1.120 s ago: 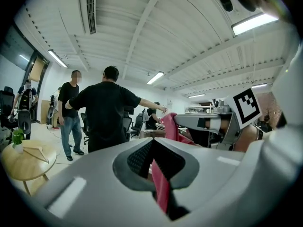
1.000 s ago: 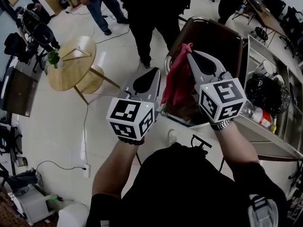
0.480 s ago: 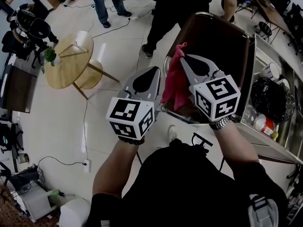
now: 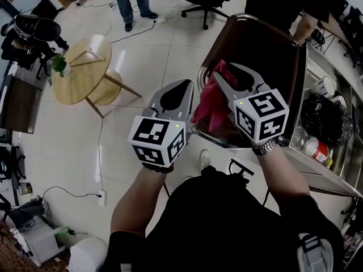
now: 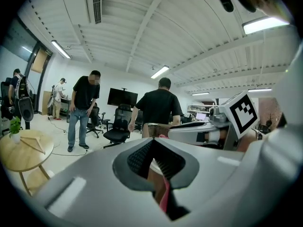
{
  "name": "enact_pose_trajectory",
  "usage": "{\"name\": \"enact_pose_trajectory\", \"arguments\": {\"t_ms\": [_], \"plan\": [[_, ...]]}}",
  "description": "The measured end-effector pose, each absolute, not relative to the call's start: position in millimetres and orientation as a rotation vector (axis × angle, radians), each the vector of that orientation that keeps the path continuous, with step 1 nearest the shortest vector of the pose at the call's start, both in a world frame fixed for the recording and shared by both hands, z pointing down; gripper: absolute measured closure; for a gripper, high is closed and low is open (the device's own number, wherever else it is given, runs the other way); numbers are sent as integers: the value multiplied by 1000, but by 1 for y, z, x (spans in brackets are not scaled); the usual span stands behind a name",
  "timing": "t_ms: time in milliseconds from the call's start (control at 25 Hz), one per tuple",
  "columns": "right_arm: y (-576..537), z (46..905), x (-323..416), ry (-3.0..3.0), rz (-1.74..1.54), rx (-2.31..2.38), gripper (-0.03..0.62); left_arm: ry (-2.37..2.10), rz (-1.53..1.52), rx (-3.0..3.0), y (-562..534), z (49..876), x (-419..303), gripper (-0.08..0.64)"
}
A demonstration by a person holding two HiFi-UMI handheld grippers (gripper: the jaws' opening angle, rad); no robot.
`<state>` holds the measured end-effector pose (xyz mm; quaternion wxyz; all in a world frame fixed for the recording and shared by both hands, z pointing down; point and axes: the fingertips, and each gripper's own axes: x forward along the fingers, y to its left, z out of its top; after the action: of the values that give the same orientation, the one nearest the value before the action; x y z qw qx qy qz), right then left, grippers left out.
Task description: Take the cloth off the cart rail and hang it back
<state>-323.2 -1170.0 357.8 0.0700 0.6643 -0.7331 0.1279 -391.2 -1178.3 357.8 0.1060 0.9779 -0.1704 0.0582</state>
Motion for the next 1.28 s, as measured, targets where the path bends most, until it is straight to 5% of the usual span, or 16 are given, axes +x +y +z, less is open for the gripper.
{"name": "enact_pose_trajectory", "arguments": {"t_ms": [800, 1280], "plan": [[-1104, 296, -366, -2186, 212, 2086, 455, -406, 91, 2940, -1123, 313, -423, 557], [-997, 256, -422, -2179, -18, 2145, 597, -309, 22, 2996, -1027, 293, -457, 557]]}}
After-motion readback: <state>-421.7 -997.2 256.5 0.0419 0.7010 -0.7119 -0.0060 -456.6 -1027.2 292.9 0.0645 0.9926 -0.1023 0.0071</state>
